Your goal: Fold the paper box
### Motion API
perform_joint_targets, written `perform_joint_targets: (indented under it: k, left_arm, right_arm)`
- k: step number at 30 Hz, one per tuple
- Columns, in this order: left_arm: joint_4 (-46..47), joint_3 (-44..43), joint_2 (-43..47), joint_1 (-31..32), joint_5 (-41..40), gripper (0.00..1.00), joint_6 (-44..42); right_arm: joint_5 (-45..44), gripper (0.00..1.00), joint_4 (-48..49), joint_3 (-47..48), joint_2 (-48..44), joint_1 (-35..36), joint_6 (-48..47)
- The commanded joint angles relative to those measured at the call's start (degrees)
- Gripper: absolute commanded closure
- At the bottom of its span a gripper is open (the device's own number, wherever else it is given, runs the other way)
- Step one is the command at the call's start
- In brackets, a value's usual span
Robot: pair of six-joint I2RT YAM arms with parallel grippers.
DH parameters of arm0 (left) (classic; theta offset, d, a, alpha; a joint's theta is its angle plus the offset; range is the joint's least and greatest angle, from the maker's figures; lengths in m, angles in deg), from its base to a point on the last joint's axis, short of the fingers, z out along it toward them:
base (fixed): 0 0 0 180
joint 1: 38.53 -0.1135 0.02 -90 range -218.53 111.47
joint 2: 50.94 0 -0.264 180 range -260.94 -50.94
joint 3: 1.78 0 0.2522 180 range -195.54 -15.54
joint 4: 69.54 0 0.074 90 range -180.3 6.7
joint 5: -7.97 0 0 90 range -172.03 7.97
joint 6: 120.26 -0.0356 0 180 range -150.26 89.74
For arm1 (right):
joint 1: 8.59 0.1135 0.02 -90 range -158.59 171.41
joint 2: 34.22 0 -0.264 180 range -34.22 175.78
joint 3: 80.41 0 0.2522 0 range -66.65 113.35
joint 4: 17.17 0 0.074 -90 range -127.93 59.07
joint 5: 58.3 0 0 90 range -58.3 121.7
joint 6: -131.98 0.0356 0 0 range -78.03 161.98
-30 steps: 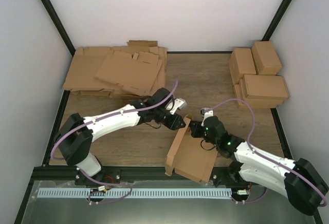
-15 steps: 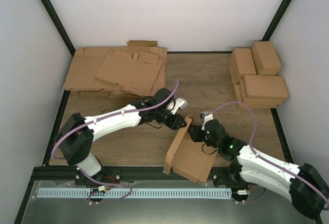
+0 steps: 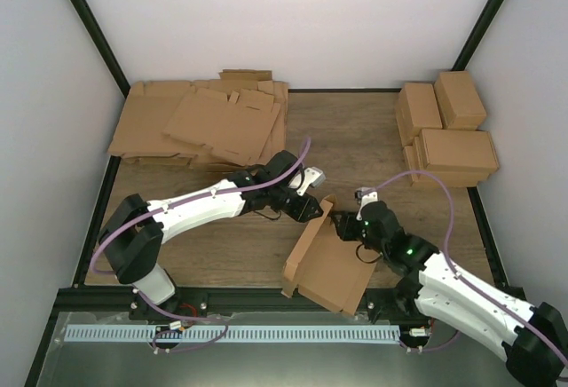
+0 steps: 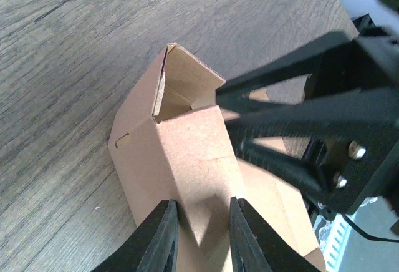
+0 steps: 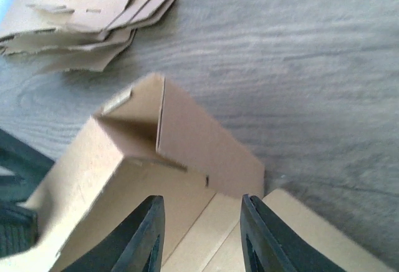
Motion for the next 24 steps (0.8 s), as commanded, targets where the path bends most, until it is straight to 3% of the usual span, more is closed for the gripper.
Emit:
perform_joint_targets:
  k: [1, 6, 9, 20, 24]
  left_arm:
    - [-1.83, -0.73, -1.61, 0.28, -1.63, 0.75, -0.77]
    - [-2.03, -0.87, -1.68, 0.27, -1.74, 0.75, -0.86]
    - [-2.01, -1.02, -1.61, 0.22, -1.77, 0.75, -0.79]
    - [-0.02, -0.01, -1.38, 0.3, -0.98, 0.75, 0.63]
    - [-0.46, -0.41, -1.6, 0.24, -1.57, 0.75, 0.47]
  right_arm:
    - [0.57, 0.64, -2.58, 4.34, -2.39, -4.53, -4.42]
    - [5.08, 0.6, -0.24, 5.14, -3.98, -11.9, -6.48]
    - [10.3, 0.6, 3.42, 5.35, -0.1, -17.69, -7.17]
    - [32.68, 0.56, 13.96, 14.8, 33.56, -30.66, -12.59]
    - [43.72, 0.58, 16.62, 18.12, 44.41, -31.71, -13.14]
